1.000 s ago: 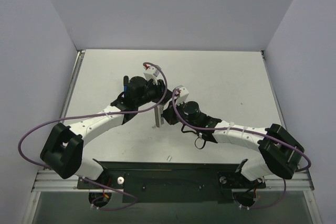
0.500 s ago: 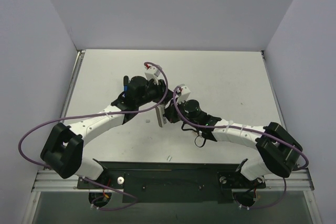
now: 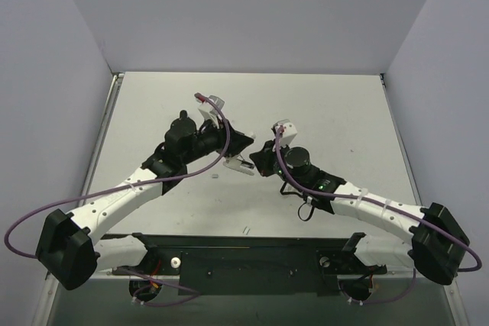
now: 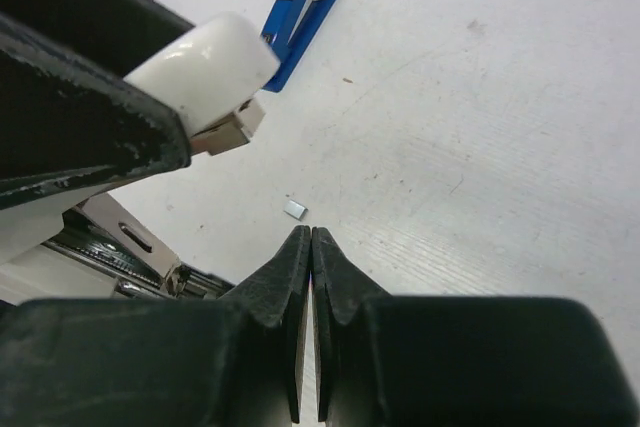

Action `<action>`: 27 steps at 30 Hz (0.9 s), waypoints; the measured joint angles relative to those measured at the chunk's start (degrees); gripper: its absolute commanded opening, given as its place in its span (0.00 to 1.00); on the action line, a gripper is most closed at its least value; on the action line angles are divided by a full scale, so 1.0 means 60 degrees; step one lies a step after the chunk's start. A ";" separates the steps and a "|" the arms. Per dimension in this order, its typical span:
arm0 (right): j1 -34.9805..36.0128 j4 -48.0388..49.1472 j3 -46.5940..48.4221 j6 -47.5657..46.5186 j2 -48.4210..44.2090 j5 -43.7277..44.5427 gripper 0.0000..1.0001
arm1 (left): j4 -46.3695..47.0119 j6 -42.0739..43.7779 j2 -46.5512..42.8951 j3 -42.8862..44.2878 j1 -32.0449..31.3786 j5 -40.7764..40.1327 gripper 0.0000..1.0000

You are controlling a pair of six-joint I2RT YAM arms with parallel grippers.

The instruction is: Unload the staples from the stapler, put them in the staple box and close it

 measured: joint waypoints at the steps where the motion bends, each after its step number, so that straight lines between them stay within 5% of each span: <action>1: 0.0000 -0.0135 -0.0029 -0.0036 -0.0215 0.0106 0.00 | -0.0007 -0.0044 -0.0153 -0.0113 -0.0007 0.0026 0.00; 17: 0.0168 -0.2211 -0.1013 -0.0182 -0.3395 0.1064 0.00 | -0.0270 -0.0397 -0.1639 -0.0594 -0.0295 -0.0175 0.00; 27: 0.1803 -0.2095 -0.1319 0.0772 -0.3552 0.1045 0.00 | -0.0055 -0.0783 -0.2095 -0.0976 -0.0364 -0.0488 0.00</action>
